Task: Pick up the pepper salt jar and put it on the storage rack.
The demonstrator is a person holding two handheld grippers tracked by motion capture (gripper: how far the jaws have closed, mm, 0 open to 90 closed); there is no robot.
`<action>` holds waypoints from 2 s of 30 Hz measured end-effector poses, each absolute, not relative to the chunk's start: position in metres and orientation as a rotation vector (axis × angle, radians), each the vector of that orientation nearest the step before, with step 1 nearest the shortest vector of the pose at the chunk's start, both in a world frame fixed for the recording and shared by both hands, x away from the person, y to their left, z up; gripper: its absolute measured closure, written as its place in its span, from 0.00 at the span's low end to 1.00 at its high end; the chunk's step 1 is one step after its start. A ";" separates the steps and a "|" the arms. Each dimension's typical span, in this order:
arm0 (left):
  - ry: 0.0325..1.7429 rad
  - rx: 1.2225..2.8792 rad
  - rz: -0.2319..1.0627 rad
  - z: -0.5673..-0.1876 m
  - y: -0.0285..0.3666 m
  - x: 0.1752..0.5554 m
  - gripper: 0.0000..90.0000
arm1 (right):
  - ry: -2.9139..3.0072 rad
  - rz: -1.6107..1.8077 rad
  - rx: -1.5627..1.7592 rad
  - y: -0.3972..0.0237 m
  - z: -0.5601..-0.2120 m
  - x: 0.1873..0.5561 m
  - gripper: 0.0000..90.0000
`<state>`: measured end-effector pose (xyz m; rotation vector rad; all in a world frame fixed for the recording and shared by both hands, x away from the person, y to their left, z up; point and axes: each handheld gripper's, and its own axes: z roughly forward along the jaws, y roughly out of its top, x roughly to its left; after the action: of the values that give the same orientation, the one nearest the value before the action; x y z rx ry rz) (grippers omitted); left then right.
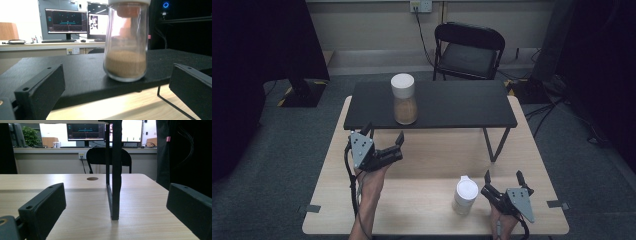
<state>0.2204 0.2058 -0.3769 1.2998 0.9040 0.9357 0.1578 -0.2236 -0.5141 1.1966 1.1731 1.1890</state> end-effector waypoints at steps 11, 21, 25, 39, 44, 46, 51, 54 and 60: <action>0.940 1.313 0.951 -0.399 0.211 0.207 0.00 | 1.171 1.188 1.198 -0.223 -0.514 0.158 0.02; 0.990 1.317 0.947 -0.429 0.215 0.197 0.00 | 1.171 1.188 1.198 -0.223 -0.514 0.158 0.02; 0.992 1.306 0.967 -0.446 0.214 0.189 0.00 | 1.172 1.189 1.198 -0.223 -0.514 0.158 0.02; 1.022 1.268 0.997 -0.485 0.209 0.170 0.00 | 1.172 1.188 1.197 -0.223 -0.514 0.158 0.02; 1.016 1.262 1.045 -0.498 0.204 0.164 0.01 | 1.172 1.188 1.198 -0.223 -0.514 0.158 0.02; 1.023 1.267 1.044 -0.501 0.204 0.163 0.01 | 1.172 1.188 1.198 -0.223 -0.514 0.158 0.02; 1.028 1.289 1.089 -0.511 0.198 0.161 0.02 | 1.172 1.188 1.197 -0.223 -0.514 0.158 0.02; 1.051 1.286 1.072 -0.515 0.197 0.161 0.02 | 1.172 1.189 1.197 -0.224 -0.514 0.158 0.02; 1.059 1.280 1.063 -0.515 0.198 0.161 0.02 | 1.173 1.189 1.197 -0.224 -0.514 0.158 0.02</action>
<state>0.1614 0.1980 -0.5150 1.2796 1.0585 1.0630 0.1578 -0.2236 -0.5142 1.1967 1.1727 1.1893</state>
